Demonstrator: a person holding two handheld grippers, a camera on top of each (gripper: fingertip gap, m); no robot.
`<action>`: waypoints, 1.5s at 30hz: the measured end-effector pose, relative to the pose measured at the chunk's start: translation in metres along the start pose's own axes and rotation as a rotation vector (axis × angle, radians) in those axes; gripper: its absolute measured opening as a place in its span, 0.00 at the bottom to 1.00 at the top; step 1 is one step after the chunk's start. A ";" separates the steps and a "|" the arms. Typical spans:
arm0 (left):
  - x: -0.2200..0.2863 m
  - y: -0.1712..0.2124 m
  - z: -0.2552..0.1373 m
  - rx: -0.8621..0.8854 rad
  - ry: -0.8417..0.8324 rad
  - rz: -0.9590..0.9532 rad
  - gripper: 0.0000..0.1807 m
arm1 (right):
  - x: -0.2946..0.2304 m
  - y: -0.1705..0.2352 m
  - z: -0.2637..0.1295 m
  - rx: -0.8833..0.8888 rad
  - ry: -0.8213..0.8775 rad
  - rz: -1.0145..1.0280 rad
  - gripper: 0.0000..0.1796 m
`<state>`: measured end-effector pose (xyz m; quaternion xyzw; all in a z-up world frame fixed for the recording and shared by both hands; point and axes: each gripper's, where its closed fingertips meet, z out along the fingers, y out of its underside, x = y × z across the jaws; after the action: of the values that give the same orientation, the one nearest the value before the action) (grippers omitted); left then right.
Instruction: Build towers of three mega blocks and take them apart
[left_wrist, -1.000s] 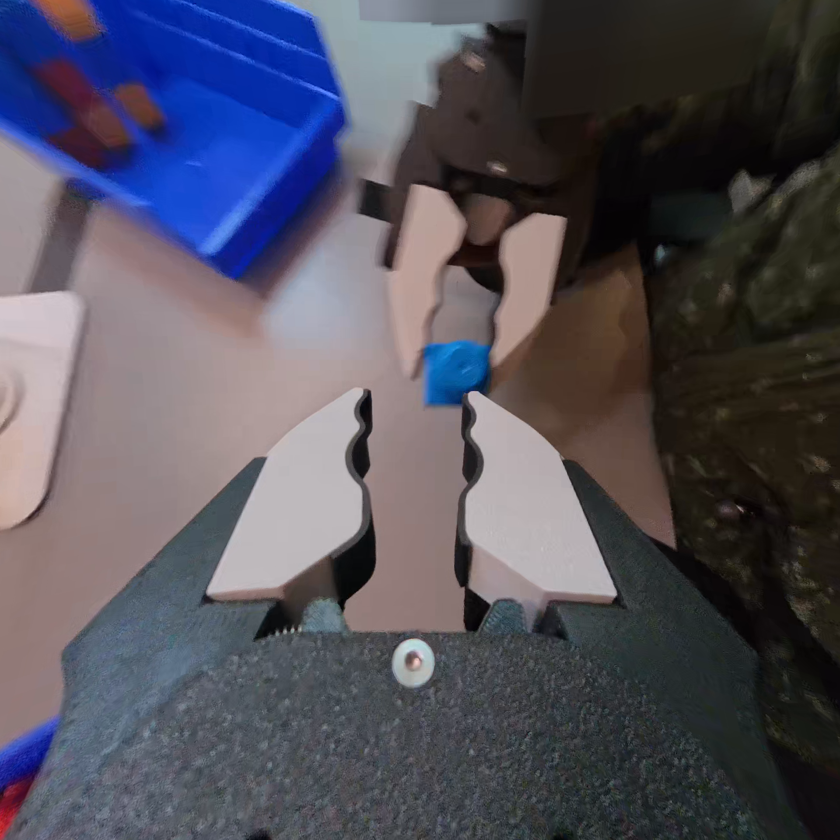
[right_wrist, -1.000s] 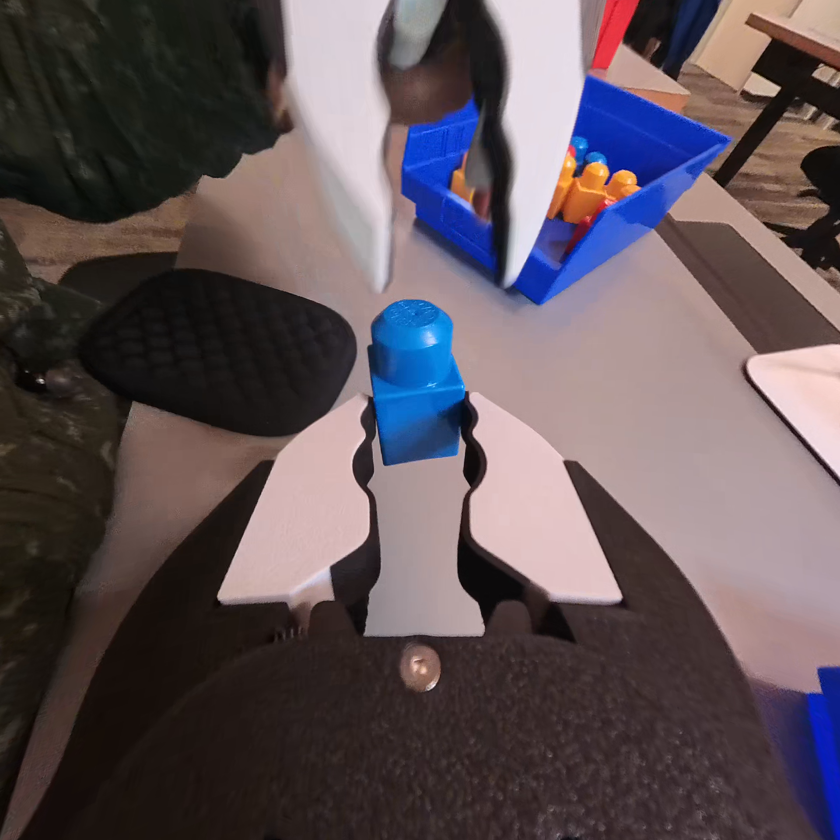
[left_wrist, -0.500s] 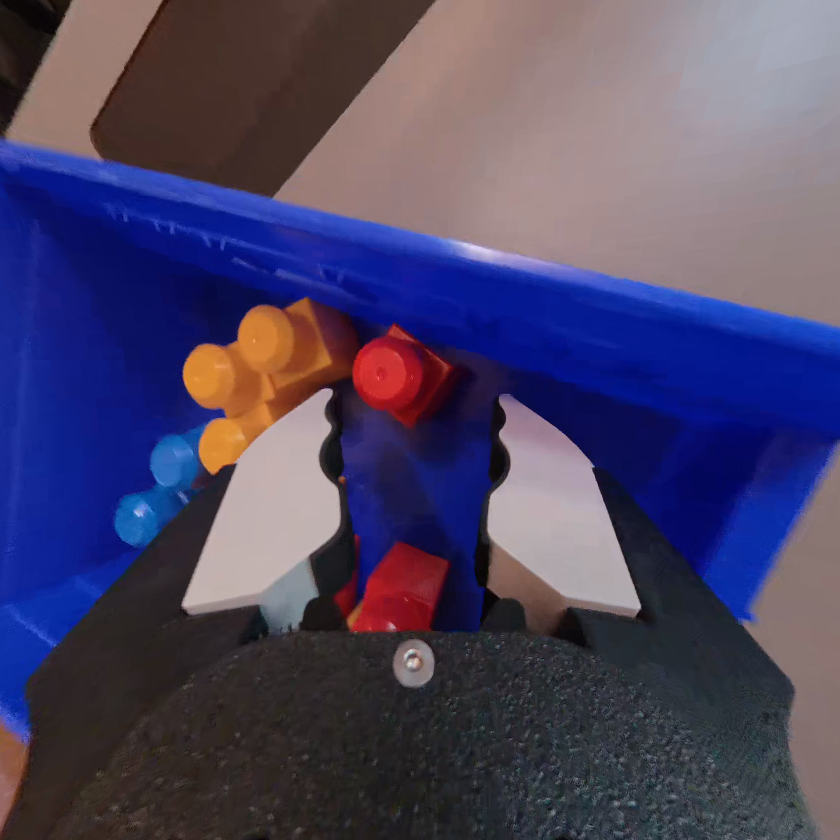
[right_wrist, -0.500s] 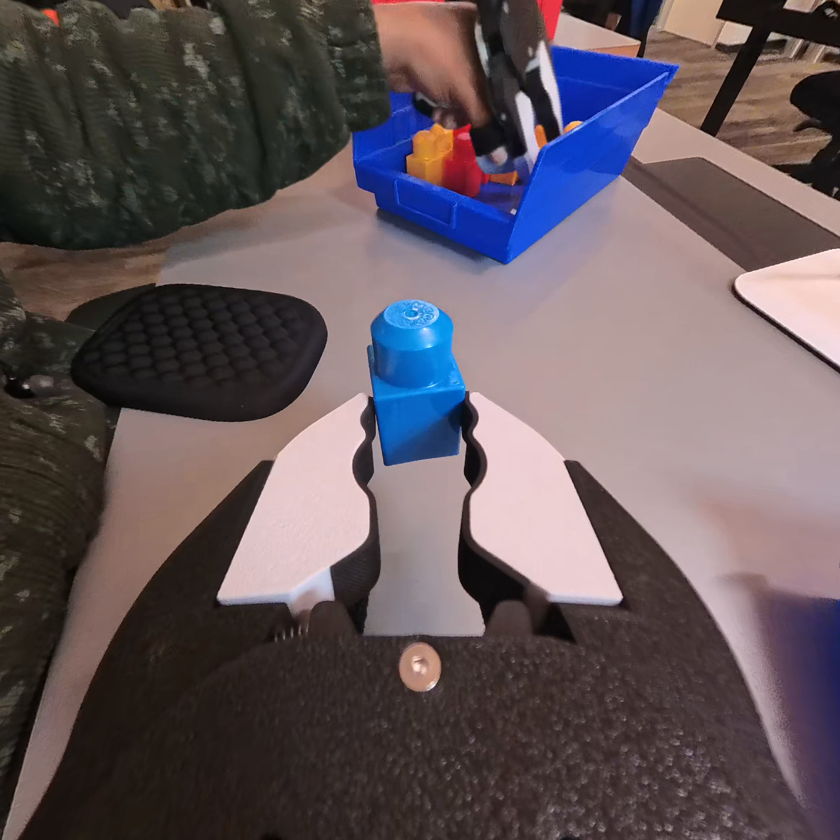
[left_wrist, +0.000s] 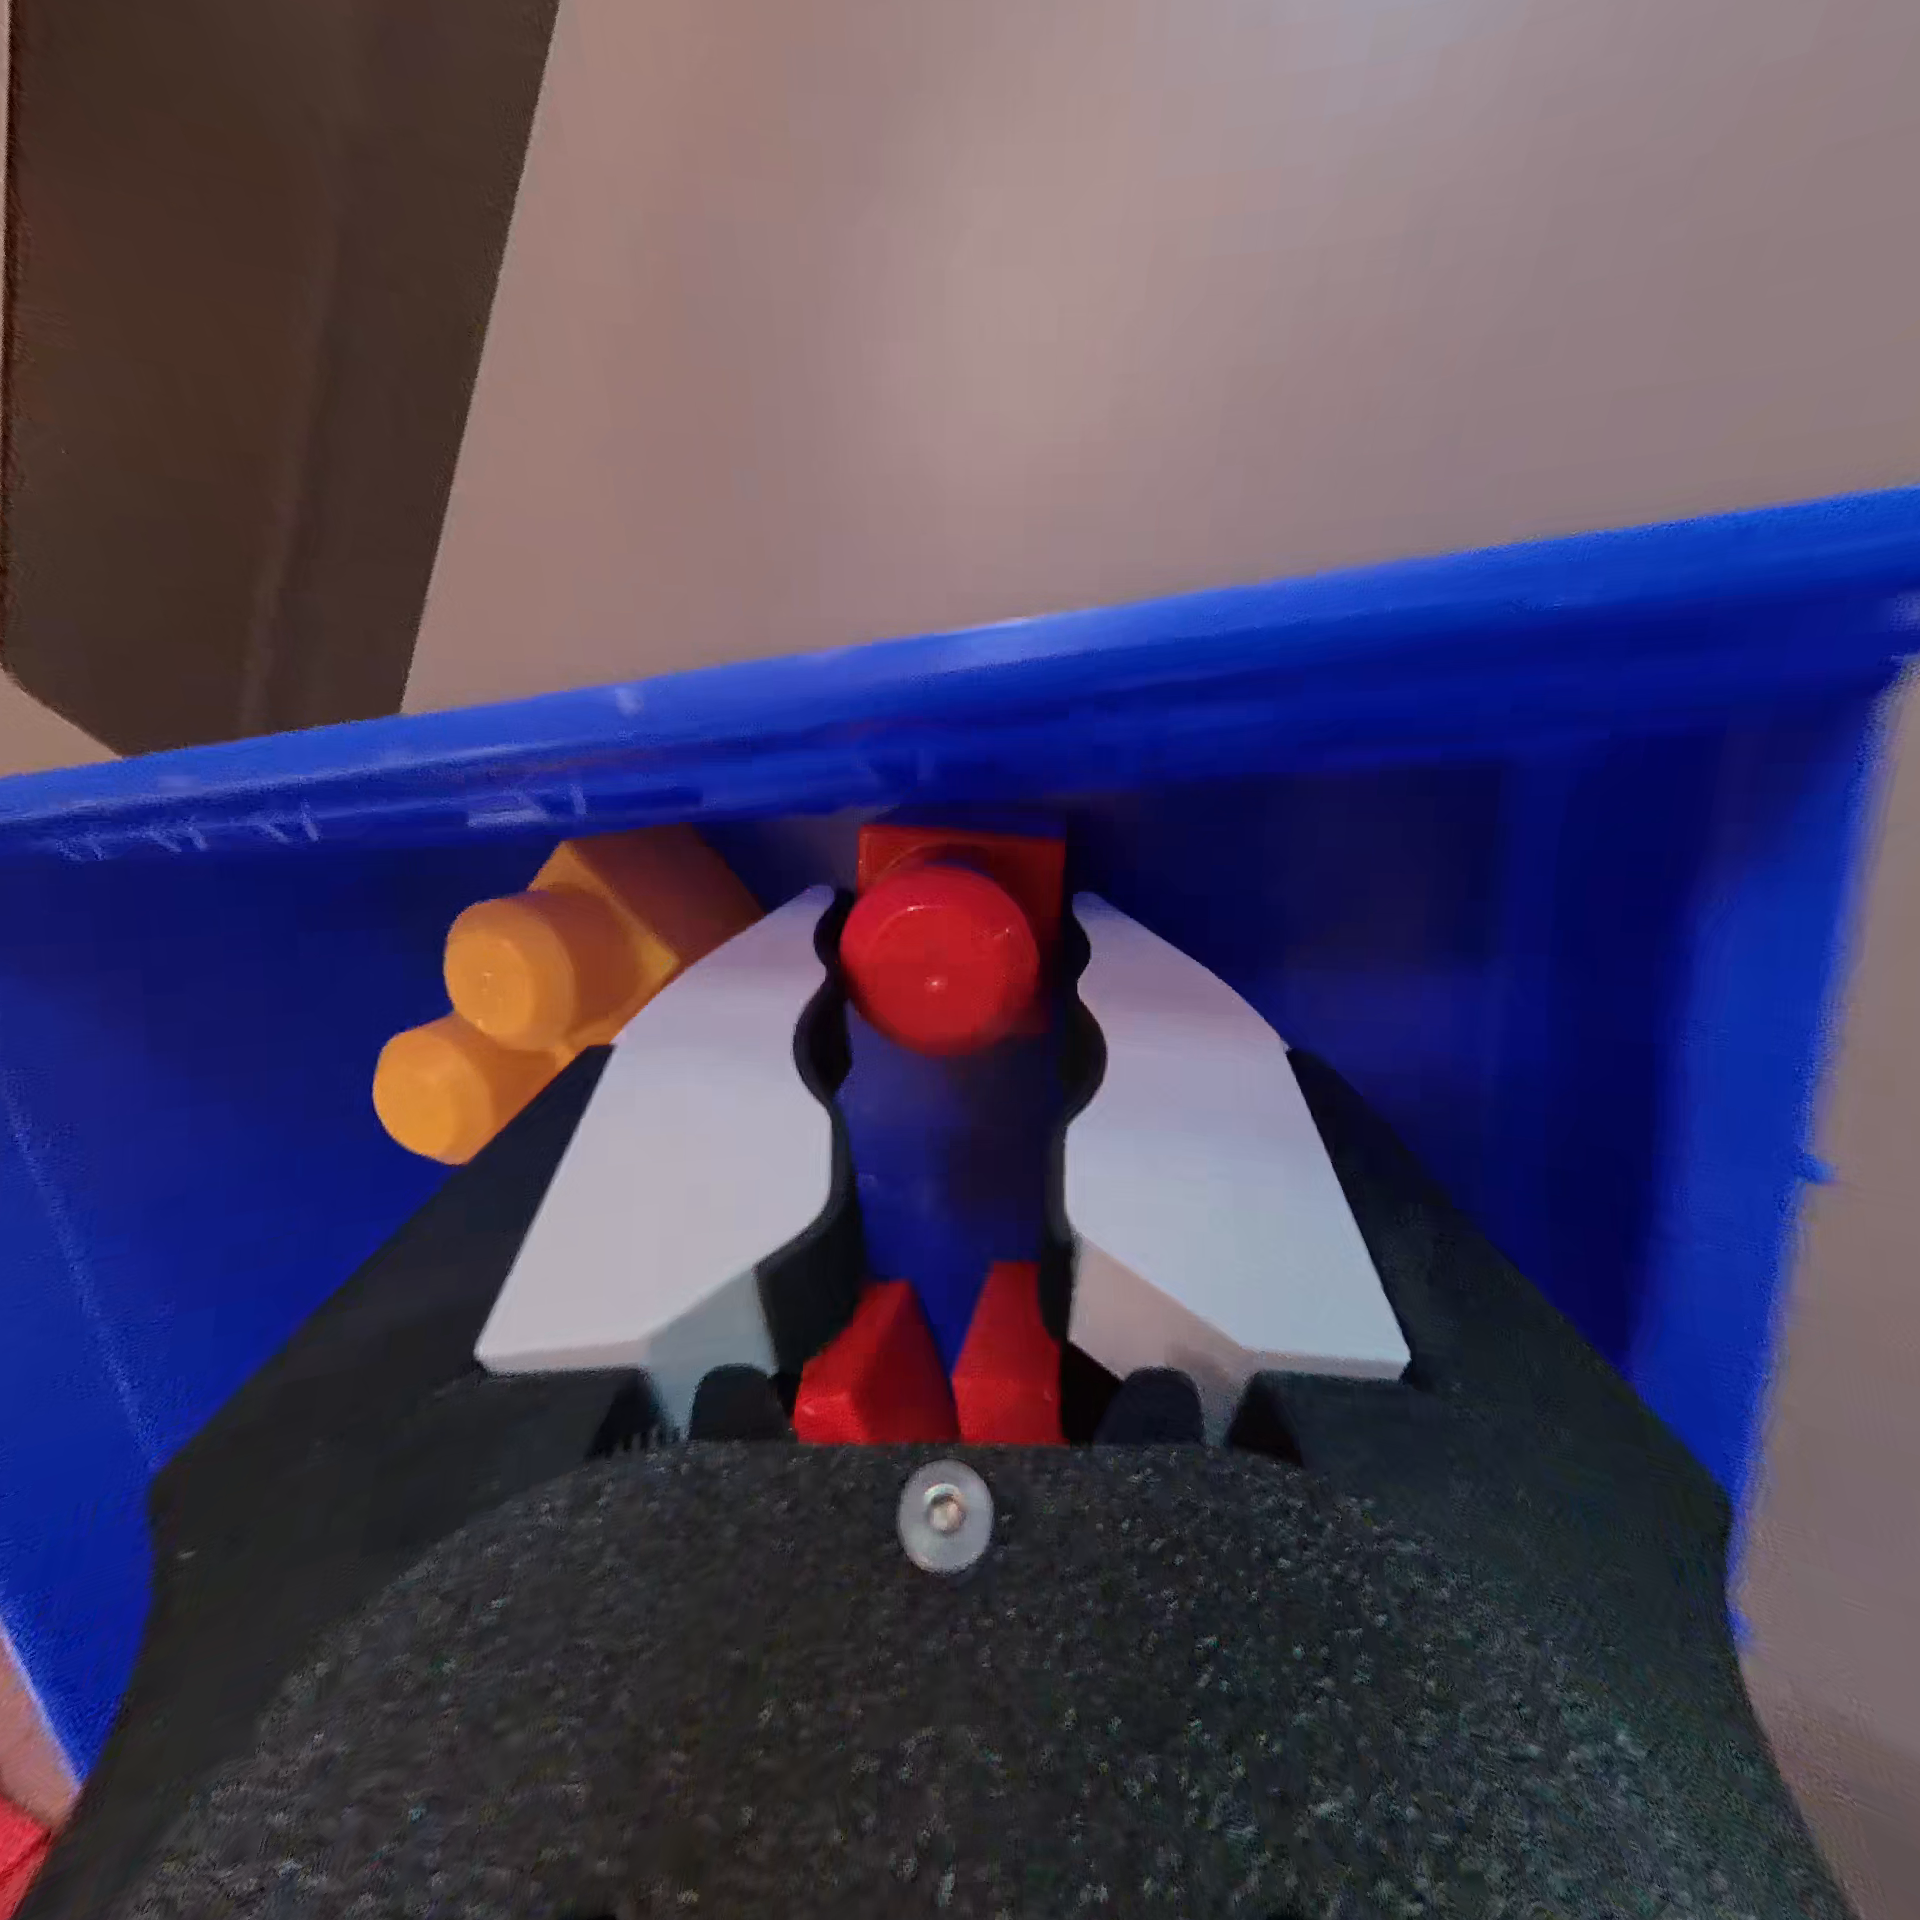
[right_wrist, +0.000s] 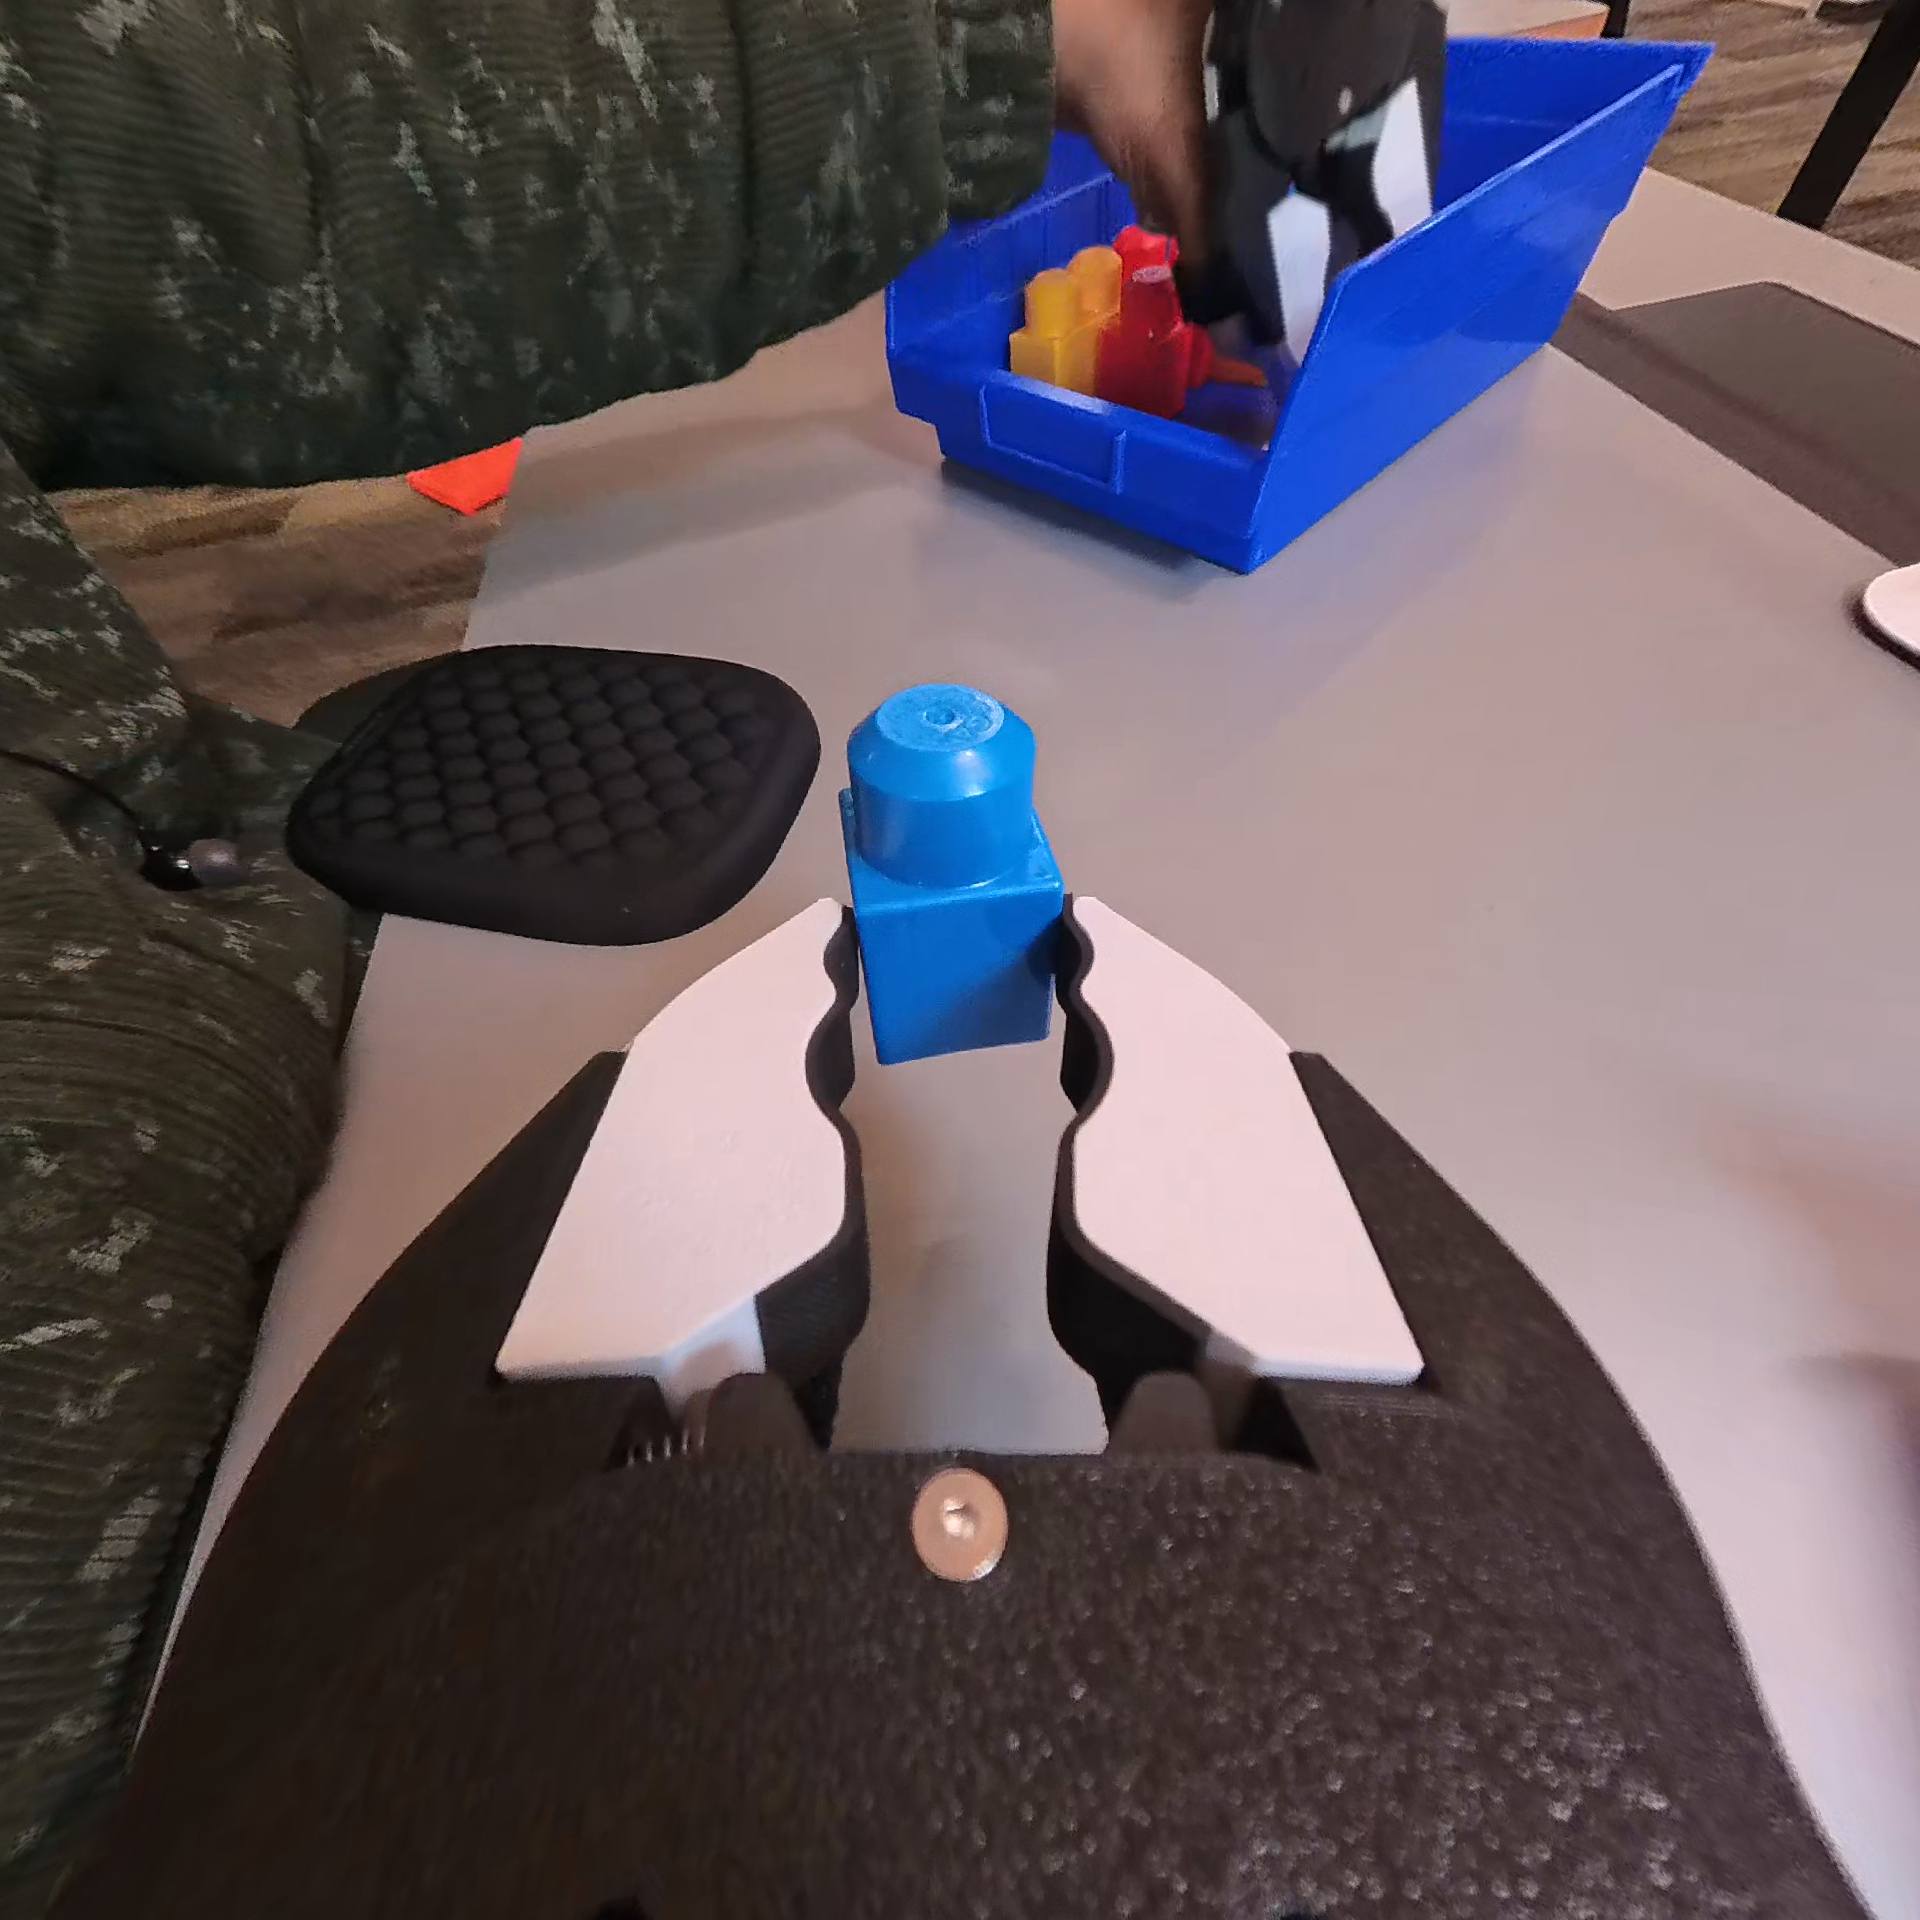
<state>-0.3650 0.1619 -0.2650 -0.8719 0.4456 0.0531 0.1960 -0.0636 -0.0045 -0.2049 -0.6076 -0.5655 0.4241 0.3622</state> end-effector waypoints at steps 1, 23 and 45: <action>0.003 -0.003 -0.010 0.020 0.022 -0.016 0.21 | 0.000 0.000 0.000 0.001 0.003 -0.001 0.20; 0.274 -0.152 -0.116 0.346 0.558 0.384 0.20 | -0.007 0.020 0.028 -0.235 0.083 0.004 0.20; 0.277 -0.197 -0.168 0.881 0.647 0.222 0.21 | -0.013 -0.038 -0.002 0.207 0.032 0.071 0.19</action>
<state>-0.0556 -0.0093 -0.1269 -0.6273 0.5520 -0.3882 0.3886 -0.0760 -0.0139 -0.1674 -0.5931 -0.4911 0.4831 0.4168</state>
